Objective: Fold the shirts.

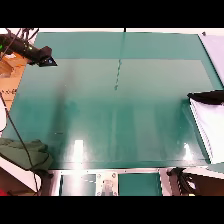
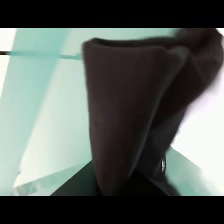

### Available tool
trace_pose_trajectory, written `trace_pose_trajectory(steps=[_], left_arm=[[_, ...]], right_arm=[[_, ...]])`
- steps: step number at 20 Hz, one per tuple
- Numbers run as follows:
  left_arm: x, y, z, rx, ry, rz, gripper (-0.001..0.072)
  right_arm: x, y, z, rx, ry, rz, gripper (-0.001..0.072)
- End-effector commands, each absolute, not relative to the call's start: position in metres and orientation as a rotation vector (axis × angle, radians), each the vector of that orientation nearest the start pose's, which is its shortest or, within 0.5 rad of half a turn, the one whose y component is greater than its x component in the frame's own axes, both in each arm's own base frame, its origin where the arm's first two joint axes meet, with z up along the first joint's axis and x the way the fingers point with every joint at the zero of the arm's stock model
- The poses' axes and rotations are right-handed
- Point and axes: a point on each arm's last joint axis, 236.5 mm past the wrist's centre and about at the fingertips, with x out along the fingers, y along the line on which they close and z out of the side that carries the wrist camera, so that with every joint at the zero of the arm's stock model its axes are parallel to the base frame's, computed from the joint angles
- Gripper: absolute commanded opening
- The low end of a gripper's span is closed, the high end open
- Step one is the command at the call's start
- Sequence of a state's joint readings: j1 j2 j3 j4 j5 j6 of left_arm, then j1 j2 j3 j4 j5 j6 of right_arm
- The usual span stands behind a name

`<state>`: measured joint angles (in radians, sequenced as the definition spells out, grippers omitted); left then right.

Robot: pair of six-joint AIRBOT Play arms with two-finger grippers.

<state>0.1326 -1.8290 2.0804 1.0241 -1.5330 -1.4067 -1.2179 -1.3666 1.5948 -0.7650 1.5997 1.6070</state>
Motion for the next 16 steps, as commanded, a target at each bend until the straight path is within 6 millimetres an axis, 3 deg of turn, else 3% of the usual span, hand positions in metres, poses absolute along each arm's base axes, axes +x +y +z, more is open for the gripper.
trace_pose_trajectory(steps=[1,4,6,12,13,14,15,16], left_arm=[[0.511,-0.056,0.095,-0.305,1.189,-0.446,0.002],[0.509,-0.057,0.095,-0.306,1.196,-0.452,0.0021],[0.509,-0.057,0.095,-0.307,1.196,-0.452,0.0021],[0.505,-0.063,0.087,-0.329,1.219,-0.467,0.0021],[0.503,-0.064,0.081,-0.34,1.235,-0.47,0.0021],[0.501,-0.064,0.077,-0.344,1.248,-0.47,0.0021],[0.5,-0.064,0.074,-0.346,1.254,-0.469,0.0021],[0.5,-0.064,0.074,-0.347,1.252,-0.468,0.002]], right_arm=[[0.235,-0.29,0.155,1.239,0.83,-0.587,0.0014],[0.205,-0.297,0.145,1.214,0.885,-0.746,0.0015],[0.189,-0.297,0.127,1.223,0.946,-0.807,0.0015],[0.144,-0.286,0.036,1.274,1.149,-0.954,0.0017],[0.135,-0.282,0.02,1.277,1.189,-0.978,0.0102],[0.123,-0.276,0.006,1.276,1.24,-1.003,0.0292],[0.109,-0.271,-0.004,1.267,1.309,-1.032,0.0377],[0.093,-0.266,-0.009,1.26,1.381,-1.064,0.0377]])
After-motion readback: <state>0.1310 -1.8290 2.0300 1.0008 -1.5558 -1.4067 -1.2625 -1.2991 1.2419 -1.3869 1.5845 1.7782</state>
